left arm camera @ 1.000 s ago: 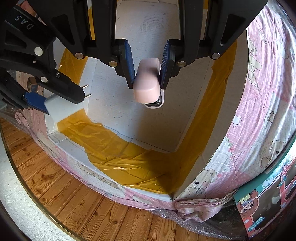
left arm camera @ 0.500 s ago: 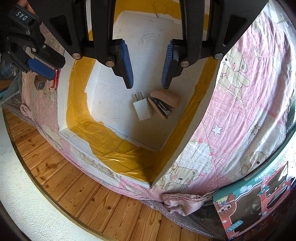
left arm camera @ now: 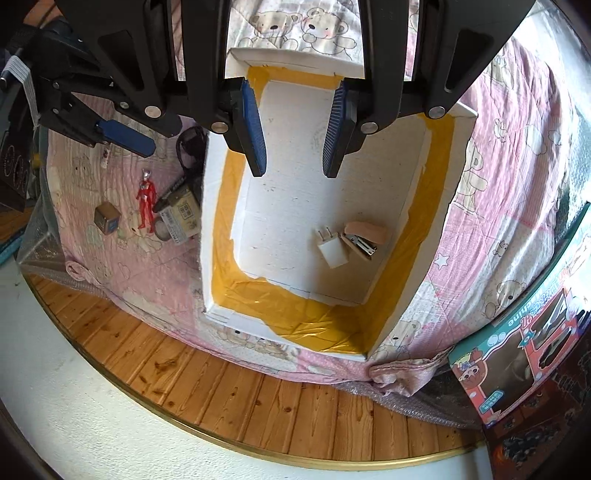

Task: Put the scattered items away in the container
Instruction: 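Withdraw both tools from the box toward the remaining items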

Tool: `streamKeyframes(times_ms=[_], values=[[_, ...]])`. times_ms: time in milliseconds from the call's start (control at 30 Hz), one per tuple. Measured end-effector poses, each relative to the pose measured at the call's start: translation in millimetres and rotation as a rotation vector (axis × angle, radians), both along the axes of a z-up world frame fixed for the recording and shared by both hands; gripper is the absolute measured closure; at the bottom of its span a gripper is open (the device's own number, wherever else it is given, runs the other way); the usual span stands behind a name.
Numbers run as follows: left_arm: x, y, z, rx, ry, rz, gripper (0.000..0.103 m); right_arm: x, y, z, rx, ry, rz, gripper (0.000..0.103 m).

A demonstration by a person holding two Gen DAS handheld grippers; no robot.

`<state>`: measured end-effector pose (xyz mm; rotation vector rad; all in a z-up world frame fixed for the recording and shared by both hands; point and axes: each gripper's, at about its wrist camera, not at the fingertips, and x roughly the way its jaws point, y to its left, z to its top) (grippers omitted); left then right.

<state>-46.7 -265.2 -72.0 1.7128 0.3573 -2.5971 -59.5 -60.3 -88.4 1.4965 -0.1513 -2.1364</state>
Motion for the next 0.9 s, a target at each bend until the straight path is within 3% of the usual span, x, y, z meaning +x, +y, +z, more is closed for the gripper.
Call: streamKeyframes(times_ms=[533,700,900], values=[[38.5,93.3,27.5,-0.037,0.045,-0.219,0.070,60.0,90.3,-20.0,-0.075,-0.053,-0.226,0.054],[40.5,117.1,19.2,-0.041,0.026,-0.286,0.070,69.6,118.3,-30.1,-0.091,-0.077,-0.314,0.054],[30.3,143.5,-5.9,0.014,-0.041,-0.334,0.070,75.6,151.6,-41.9,-0.099,-0.103,-0.424,0.053]])
